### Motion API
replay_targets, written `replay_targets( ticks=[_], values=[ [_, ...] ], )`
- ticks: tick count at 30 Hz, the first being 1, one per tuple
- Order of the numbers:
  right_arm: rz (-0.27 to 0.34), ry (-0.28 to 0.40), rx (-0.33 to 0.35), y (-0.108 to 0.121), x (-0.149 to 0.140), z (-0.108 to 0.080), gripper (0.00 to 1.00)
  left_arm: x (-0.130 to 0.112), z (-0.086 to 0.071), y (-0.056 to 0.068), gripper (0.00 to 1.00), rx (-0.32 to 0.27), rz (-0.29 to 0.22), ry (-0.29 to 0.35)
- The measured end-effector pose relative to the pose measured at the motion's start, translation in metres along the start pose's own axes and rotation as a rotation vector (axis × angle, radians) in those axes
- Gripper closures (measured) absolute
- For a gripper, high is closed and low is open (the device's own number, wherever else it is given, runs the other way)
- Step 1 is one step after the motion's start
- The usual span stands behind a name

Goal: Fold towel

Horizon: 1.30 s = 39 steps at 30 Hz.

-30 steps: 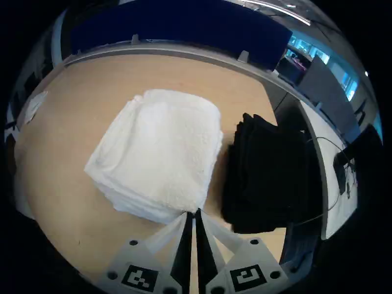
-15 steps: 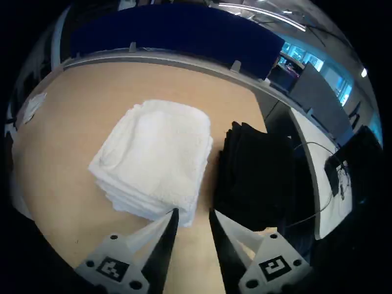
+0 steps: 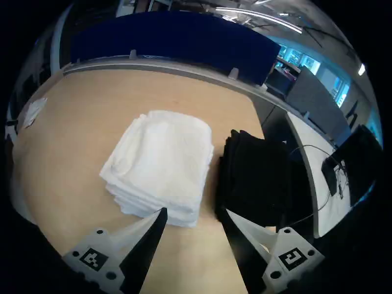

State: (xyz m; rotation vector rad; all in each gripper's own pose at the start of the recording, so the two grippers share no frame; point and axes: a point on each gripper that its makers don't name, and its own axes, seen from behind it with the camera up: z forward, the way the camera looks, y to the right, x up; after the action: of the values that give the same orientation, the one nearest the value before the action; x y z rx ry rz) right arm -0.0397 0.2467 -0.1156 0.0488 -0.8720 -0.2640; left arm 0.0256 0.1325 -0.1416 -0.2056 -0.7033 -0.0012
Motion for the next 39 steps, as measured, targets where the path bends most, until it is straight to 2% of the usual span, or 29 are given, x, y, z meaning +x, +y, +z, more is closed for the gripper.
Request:
replay_targets(
  ticks=[6,10,15,18,24,33,39],
  values=[
    [-0.007,0.066,-0.007,-0.010,0.022,-0.007,0.17,0.004,-0.002,-0.004,0.08,0.000,0.002,0.013],
    [0.005,0.154,0.001,-0.023,0.046,-0.015,0.17,0.008,-0.003,-0.006,0.08,-0.001,0.003,0.024],
    [0.021,0.250,-0.019,-0.034,0.072,-0.025,0.17,0.015,-0.003,-0.009,0.08,0.001,0.009,0.041],
    [0.040,0.298,-0.030,-0.041,0.084,-0.028,0.17,0.021,-0.002,-0.012,0.08,0.006,0.011,0.053],
    [0.117,0.390,-0.020,-0.055,0.109,-0.039,0.17,0.032,-0.003,-0.017,0.08,0.009,0.010,0.080],
    [0.224,0.542,-0.051,-0.057,0.149,-0.069,0.17,0.046,-0.002,-0.026,0.08,0.021,0.018,0.130],
    [0.213,0.593,-0.078,-0.072,0.169,-0.083,0.16,0.064,-0.001,-0.033,0.08,0.024,0.008,0.180]
  ],
)
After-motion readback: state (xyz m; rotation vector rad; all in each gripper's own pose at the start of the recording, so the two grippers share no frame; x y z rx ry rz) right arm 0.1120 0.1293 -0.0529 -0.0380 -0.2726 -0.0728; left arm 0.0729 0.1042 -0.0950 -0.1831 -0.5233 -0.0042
